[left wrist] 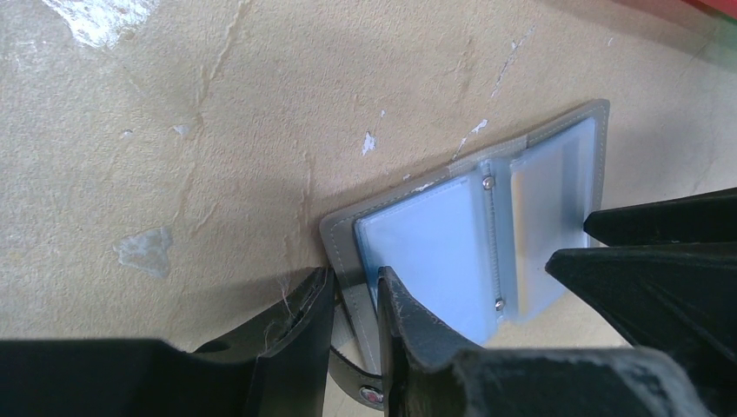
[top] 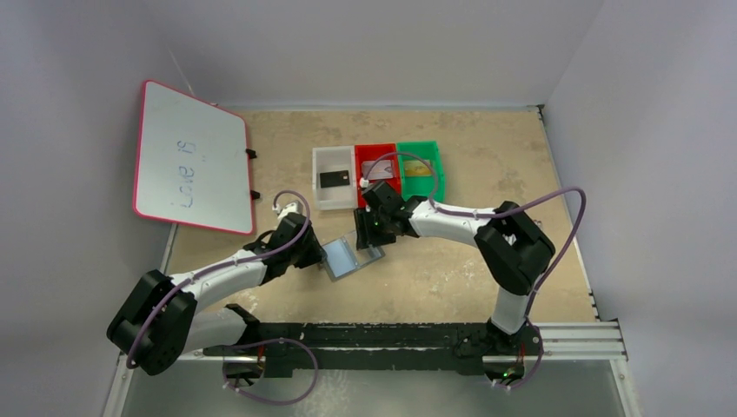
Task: Take the credit cards out of the card holder
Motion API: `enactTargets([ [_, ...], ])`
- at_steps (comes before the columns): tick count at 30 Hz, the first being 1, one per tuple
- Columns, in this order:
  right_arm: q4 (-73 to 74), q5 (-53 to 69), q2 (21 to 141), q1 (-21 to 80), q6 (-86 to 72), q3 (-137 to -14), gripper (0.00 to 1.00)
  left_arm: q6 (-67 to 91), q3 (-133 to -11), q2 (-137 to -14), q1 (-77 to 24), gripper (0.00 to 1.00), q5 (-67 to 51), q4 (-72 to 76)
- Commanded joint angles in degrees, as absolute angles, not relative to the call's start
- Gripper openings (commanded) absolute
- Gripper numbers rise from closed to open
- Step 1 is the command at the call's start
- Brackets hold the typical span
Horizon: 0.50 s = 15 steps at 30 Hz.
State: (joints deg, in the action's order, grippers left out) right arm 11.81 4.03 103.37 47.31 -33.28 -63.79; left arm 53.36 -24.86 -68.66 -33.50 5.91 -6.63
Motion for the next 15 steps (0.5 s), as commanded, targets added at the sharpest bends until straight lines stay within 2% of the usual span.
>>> enactTargets([
  [1, 10.93, 5.13, 104.20, 48.04, -32.26, -65.82, 0.50, 52.73, -25.37, -69.13, -33.57, 0.25, 4.88, -7.41],
  [3, 10.83, 5.50, 104.31, 48.09, -32.20, -66.00, 0.45, 52.82, -25.37, -69.27, -33.57, 0.25, 4.76, -7.30],
  [10, 7.12, 11.39, 105.25, 48.25, -32.98, -65.38, 0.42, 52.60, -25.50, -69.53, -33.57, 0.25, 4.45, -7.03],
  [15, 10.49, 7.02, 105.35, 49.08, -32.61, -67.74, 0.39, 52.78, -25.38, -69.13, -33.53, 0.24, 4.53, -7.12],
])
